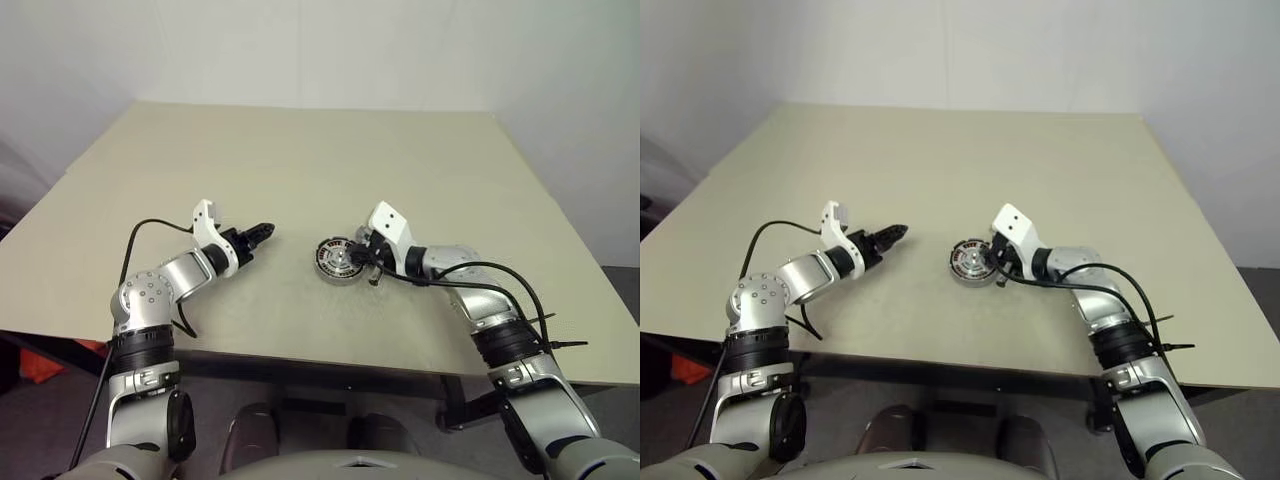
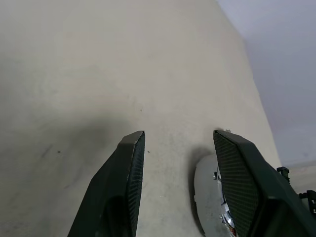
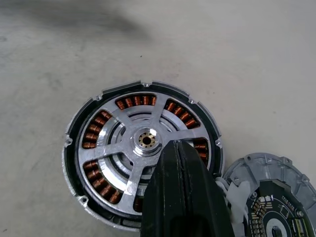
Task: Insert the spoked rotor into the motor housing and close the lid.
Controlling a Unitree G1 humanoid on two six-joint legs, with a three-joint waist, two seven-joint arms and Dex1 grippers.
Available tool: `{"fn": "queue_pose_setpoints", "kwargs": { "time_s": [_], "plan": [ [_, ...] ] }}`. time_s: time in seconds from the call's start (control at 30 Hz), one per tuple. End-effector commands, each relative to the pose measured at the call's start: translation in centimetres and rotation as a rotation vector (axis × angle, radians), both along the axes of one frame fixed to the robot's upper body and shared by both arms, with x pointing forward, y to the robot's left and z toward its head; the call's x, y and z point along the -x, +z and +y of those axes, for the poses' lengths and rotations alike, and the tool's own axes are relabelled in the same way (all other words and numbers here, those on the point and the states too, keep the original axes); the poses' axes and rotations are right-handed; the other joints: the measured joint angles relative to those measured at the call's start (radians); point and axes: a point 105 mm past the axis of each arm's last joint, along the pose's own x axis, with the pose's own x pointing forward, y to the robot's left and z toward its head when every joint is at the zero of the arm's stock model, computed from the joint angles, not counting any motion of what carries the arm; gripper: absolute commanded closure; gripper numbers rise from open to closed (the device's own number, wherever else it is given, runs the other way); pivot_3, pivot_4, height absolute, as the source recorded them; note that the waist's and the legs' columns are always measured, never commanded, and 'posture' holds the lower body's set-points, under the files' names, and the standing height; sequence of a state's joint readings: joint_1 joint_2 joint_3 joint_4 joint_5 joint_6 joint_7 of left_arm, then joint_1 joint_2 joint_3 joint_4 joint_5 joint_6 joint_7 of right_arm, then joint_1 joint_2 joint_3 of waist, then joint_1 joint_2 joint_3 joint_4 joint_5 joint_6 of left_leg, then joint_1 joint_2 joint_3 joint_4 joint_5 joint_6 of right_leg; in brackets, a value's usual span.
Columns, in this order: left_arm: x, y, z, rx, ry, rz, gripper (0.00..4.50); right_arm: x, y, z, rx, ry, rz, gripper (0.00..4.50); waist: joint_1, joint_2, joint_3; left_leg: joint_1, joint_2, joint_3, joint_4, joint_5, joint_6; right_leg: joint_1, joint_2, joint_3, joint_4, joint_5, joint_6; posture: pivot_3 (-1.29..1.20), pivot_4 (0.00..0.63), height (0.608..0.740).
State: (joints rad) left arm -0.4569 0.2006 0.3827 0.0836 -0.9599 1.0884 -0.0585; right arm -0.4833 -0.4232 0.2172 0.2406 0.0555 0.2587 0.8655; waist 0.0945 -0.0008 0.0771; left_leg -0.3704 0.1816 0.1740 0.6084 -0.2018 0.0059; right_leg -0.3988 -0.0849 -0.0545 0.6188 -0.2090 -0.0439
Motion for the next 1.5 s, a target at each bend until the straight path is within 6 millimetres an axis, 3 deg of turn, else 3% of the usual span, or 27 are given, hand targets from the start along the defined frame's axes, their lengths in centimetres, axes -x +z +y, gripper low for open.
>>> {"fn": "queue_pose_setpoints", "kwargs": {
  "time_s": [0.03,0.2,0.43,0.47,0.77,0.83,0.97,1.1,1.23,1.33,1.47,1.5],
  "plan": [
    [-0.4,1.3,0.7,0.002,0.027,-0.057,2.17,0.1,-0.4,-0.1,0.016,-0.002,0.002,4.50,0.000,0.000,0.000,0.000,0.000,0.000,0.000,0.000,0.000,0.001,0.000,0.000,0.000,0.000,0.000,0.00,0.000,0.740],
    [-0.6,1.2,1.1,-0.001,0.045,-0.055,2.17,-0.8,1.4,-0.7,-0.001,-0.013,-0.045,4.50,0.000,0.000,0.000,0.002,0.000,0.000,0.000,0.000,0.000,0.002,0.000,0.000,0.000,0.000,0.000,0.00,0.000,0.740],
    [-0.7,1.1,1.0,0.003,0.044,-0.051,2.17,-0.9,4.2,0.6,-0.050,0.037,-0.117,4.50,0.000,0.000,0.000,0.001,0.000,0.000,0.000,0.000,0.000,0.001,0.000,0.000,0.000,0.000,0.000,0.00,0.000,0.740],
    [-0.7,1.0,1.0,0.003,0.043,-0.051,2.17,-0.9,4.3,0.7,-0.052,0.039,-0.118,4.50,0.000,0.000,0.000,0.001,0.000,0.000,0.000,0.000,0.000,0.001,0.000,0.000,0.000,0.000,0.000,0.00,0.000,0.740],
    [-0.7,1.1,1.8,-0.005,0.067,-0.049,2.17,0.1,-1.5,0.8,0.000,0.010,0.001,4.50,-0.002,0.000,0.000,0.002,0.000,0.000,-0.001,0.000,0.000,0.001,0.000,0.000,0.000,0.000,0.000,0.00,0.000,0.740],
    [-0.7,1.2,1.8,-0.007,0.067,-0.053,2.17,-0.2,-1.5,0.6,0.000,0.001,-0.017,4.50,-0.002,0.000,0.000,0.003,0.000,0.000,-0.001,0.000,0.000,0.003,0.000,0.000,0.000,0.000,0.000,0.00,0.000,0.740],
    [-0.7,1.1,1.6,-0.009,0.065,-0.054,2.17,-1.2,1.1,0.5,-0.058,0.007,-0.100,4.50,-0.002,0.000,0.000,0.005,0.000,0.000,-0.001,0.000,-0.001,0.004,0.000,0.000,0.000,-0.004,0.006,0.00,0.000,0.740],
    [-0.9,1.1,1.5,-0.008,0.064,-0.056,2.17,-1.0,5.1,0.5,-0.053,0.140,-0.185,4.50,-0.001,0.000,0.000,0.003,0.000,0.000,-0.001,0.000,-0.001,0.003,0.000,0.000,0.000,-0.001,0.002,0.00,0.000,0.740],
    [-1.2,1.1,1.4,-0.010,0.063,-0.060,2.17,-0.6,8.1,0.3,0.092,0.321,-0.297,4.50,0.000,0.000,0.000,0.001,0.000,-0.001,-0.001,0.000,0.000,0.001,0.000,0.000,0.000,0.000,0.000,0.00,0.000,0.740],
    [-1.3,1.3,1.2,-0.022,0.052,-0.077,2.17,0.1,8.4,0.3,0.229,0.468,-0.337,4.50,0.000,0.000,0.000,0.000,0.000,0.000,-0.001,0.000,0.001,0.001,0.000,0.000,-0.001,0.000,0.000,0.00,0.000,0.740],
    [-1.4,2.0,0.9,-0.112,0.026,-0.137,2.17,1.8,7.0,-0.1,0.376,0.688,-0.264,4.50,0.000,0.000,0.000,-0.001,0.000,0.000,-0.001,-0.001,0.001,0.000,0.000,0.000,-0.001,0.000,0.000,0.00,0.000,0.740],
    [-1.4,2.3,0.8,-0.138,0.018,-0.159,2.14,2.2,6.4,-0.3,0.405,0.732,-0.233,4.33,0.000,0.000,0.000,-0.001,0.000,0.000,-0.001,-0.001,0.002,0.000,0.000,0.000,-0.002,0.000,0.000,0.00,0.000,0.740]
  ]
}}
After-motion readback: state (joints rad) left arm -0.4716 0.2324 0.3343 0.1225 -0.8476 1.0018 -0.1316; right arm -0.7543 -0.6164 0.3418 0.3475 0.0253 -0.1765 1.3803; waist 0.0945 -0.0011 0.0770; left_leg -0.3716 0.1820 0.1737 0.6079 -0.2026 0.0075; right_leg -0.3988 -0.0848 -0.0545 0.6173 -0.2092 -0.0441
